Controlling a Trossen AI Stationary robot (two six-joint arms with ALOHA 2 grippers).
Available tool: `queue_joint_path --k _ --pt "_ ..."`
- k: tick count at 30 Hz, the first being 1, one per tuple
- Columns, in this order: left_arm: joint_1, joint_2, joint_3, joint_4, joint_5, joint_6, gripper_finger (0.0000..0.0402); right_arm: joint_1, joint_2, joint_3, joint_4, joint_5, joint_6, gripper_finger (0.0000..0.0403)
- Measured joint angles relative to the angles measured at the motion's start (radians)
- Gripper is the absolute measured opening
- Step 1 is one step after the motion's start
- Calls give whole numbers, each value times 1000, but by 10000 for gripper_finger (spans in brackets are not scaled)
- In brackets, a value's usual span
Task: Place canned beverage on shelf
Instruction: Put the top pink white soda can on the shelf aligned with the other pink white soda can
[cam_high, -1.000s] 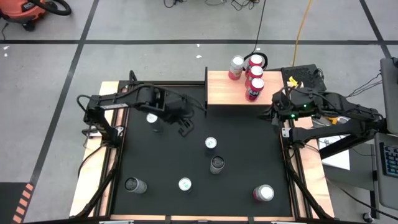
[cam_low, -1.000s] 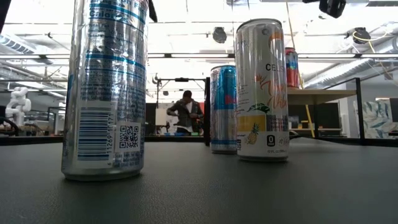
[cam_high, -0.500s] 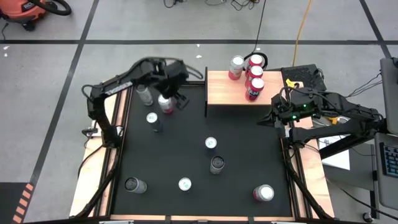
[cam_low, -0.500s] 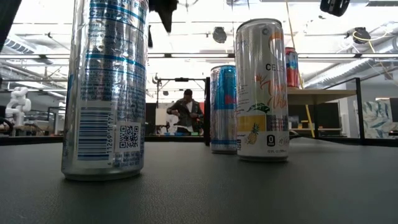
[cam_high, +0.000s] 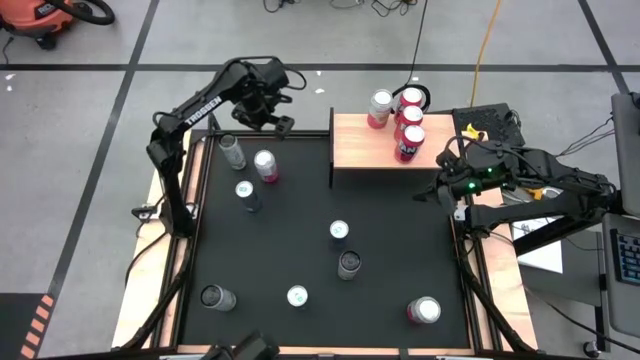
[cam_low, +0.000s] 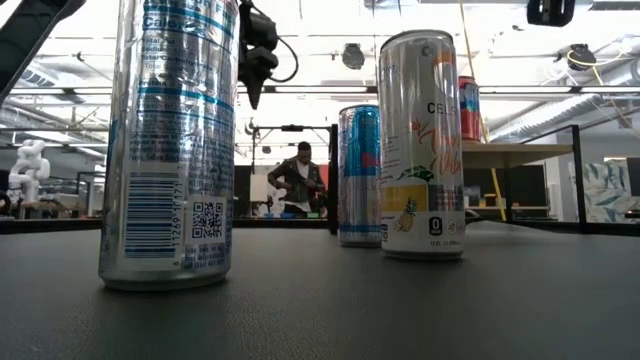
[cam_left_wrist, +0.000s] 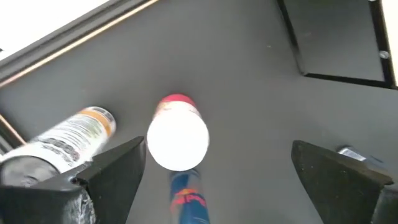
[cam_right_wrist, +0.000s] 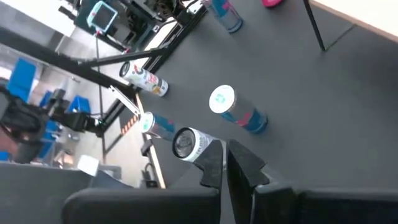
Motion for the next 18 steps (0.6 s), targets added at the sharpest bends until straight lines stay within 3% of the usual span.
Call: queue_joint_path --k 11,18 --pt "-37 0 -10 -1 -39 108 400 -1 17 0 4 41 43 0" --pt "-56 -6 -175 -4 -69 116 400 -1 21 0 13 86 66 0"
